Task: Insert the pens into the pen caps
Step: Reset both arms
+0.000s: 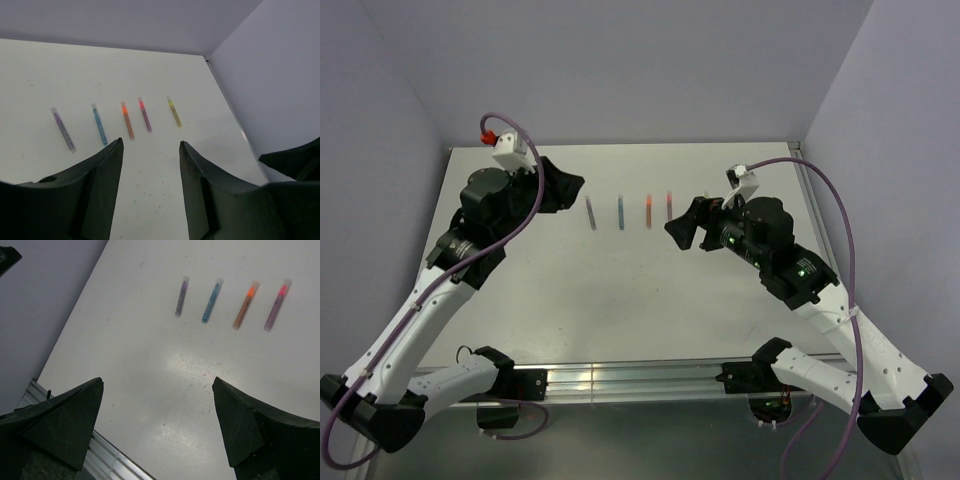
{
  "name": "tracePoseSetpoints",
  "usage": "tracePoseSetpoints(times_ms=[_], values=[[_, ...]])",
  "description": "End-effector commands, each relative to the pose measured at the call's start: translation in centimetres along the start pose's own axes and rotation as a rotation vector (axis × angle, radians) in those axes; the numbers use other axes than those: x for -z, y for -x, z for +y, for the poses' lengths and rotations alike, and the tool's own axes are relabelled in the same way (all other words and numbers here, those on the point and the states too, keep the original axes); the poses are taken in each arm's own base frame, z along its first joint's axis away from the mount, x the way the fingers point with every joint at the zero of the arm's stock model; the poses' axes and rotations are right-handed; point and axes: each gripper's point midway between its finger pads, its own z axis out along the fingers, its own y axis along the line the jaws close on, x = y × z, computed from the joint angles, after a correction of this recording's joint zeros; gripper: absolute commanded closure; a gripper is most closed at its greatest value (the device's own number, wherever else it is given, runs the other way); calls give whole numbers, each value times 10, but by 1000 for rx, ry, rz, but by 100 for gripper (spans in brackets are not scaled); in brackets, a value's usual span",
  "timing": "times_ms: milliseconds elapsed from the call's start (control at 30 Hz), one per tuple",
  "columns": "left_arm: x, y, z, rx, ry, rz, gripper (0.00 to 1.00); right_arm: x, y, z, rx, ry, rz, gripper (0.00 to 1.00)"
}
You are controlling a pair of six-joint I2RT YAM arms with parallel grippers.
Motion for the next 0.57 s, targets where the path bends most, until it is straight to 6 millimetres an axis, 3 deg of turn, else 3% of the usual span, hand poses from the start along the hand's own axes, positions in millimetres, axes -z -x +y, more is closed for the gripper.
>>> tracePoseSetpoints(times_ms=[0,133,533], values=[[15,-27,23,-74,62,78,46,6,19,2,22,12,-81,2],[32,-21,19,-109,22,24,44,3,16,-3,36,-5,-76,2],[39,-30,15,-108,-32,21,44,4,12,-12,52,-31,-85,0]])
